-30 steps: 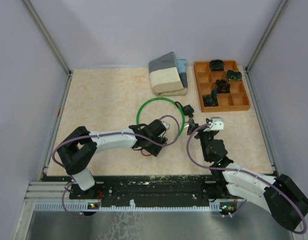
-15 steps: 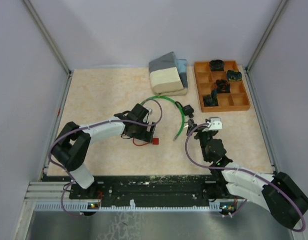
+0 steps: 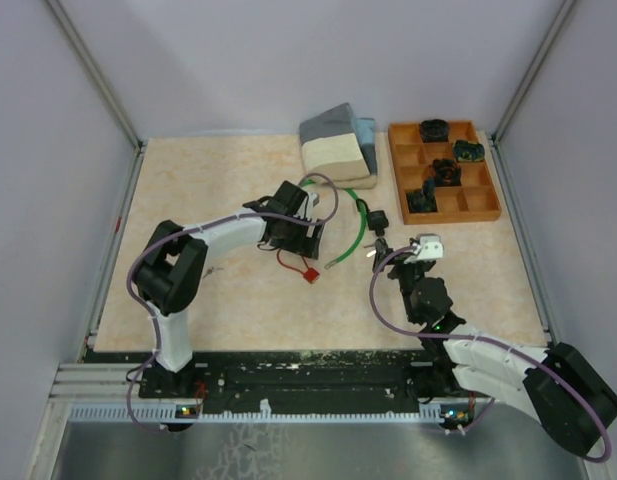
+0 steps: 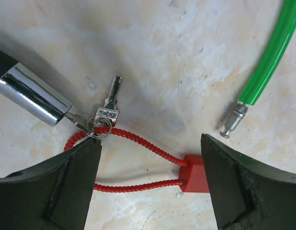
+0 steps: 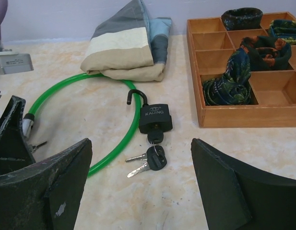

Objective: Unlock with the key
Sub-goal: Place the lock at the center of the board.

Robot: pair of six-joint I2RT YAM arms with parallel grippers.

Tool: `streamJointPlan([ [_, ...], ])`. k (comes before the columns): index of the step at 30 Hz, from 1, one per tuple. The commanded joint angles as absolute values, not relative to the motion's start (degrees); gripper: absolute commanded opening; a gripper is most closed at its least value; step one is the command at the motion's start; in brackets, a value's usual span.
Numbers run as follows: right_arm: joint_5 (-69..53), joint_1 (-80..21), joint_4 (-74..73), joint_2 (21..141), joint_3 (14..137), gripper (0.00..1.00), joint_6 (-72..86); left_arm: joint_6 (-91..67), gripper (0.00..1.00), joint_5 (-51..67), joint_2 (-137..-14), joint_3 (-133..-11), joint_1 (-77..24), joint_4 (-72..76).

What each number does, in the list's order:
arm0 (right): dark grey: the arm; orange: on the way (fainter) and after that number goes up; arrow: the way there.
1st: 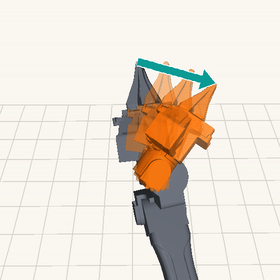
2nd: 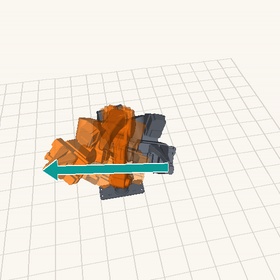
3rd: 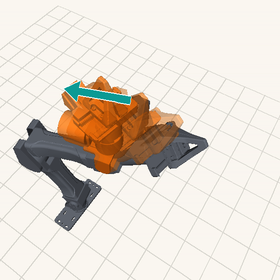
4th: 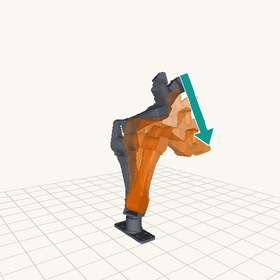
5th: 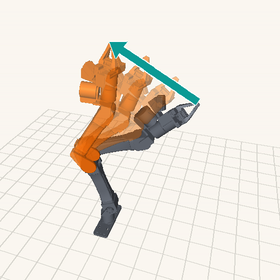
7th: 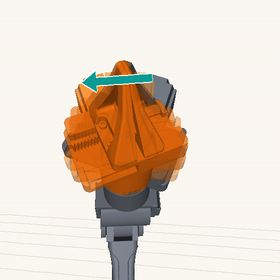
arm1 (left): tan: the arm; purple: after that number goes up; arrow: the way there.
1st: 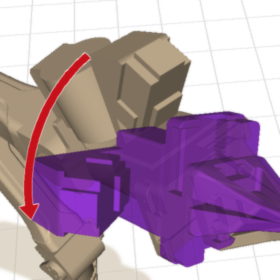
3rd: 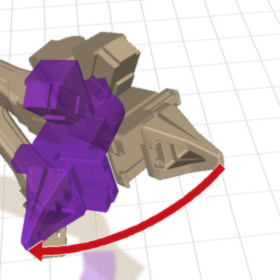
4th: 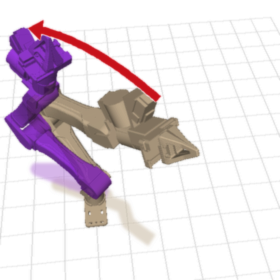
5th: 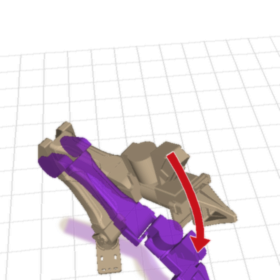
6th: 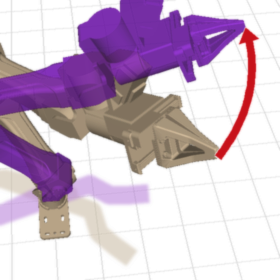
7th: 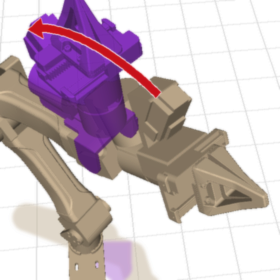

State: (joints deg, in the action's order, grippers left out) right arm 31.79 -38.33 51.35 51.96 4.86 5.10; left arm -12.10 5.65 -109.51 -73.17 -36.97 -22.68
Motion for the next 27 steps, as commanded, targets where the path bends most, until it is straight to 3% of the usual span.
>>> streamJointPlan([
  [1,30.6,-37.9,53.4,52.4,6.7,0.84,5.0,-9.1,0.87,8.5,-113.3,-76.2,-36.9,-22.1],
  [16,29.5,-38.0,52.4,52.6,7.4,0.84,5.2,-16.9,0.90,8.4,-96.8,-66.0,-39.2,-19.8],
  [27,29.2,-38.0,52.3,53.9,7.8,0.84,5.3,-15.6,0.90,2.6,-107.0,-76.5,-47.7,-24.3],
])
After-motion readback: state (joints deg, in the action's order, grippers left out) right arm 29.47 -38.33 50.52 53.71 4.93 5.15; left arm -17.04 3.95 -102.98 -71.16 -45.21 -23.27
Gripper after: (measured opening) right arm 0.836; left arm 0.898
